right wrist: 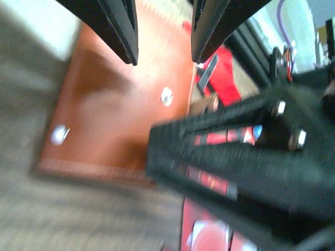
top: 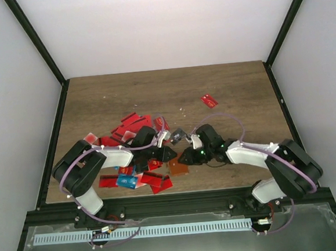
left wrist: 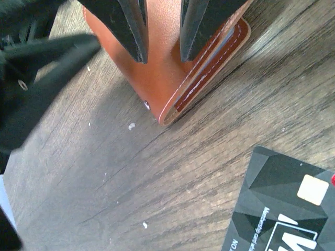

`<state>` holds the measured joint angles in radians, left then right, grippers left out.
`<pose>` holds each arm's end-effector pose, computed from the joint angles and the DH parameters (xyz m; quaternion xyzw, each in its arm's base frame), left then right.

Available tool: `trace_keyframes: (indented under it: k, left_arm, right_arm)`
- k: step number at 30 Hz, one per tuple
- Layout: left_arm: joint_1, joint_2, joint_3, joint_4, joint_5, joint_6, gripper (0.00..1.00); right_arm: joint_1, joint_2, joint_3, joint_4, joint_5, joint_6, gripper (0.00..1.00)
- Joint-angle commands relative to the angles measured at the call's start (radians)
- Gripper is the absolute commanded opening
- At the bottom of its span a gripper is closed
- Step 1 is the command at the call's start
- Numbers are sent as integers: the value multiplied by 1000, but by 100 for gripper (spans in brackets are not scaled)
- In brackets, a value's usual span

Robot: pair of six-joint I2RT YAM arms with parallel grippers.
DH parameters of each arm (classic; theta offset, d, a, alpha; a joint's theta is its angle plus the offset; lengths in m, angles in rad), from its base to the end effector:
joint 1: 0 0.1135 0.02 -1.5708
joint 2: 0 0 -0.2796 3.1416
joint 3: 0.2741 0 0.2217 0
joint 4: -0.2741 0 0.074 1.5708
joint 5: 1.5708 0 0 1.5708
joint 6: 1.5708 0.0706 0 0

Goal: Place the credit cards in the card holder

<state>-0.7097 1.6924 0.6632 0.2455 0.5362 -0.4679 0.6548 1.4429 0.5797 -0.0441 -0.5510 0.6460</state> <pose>0.2122 -0.2299 0.1440 0.2083 0.8718 -0.4088 0.1716 0.1768 0.1824 0.1619 -0.0926 0.9094 0.3945 0.0937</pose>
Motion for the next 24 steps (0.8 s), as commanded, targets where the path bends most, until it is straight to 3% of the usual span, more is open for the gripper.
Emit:
trace_keyframes:
  k: [1, 6, 16, 24]
  left_arm:
    - [-1, -12, -19, 2, 0, 40, 20]
    - [-1, -30, -33, -16, -51, 43, 20]
    - [-2, -79, -75, -17, -83, -17, 19]
    - [-1, -143, -115, -5, -67, -72, 20]
  right_arm:
    - [70, -112, -78, -44, -53, 63, 30]
    - [122, -173, -126, 4, -87, 163, 28]
    - [124, -6, -82, -45, 10, 173, 28]
    - [-9, 37, 13, -138, 135, 46, 28]
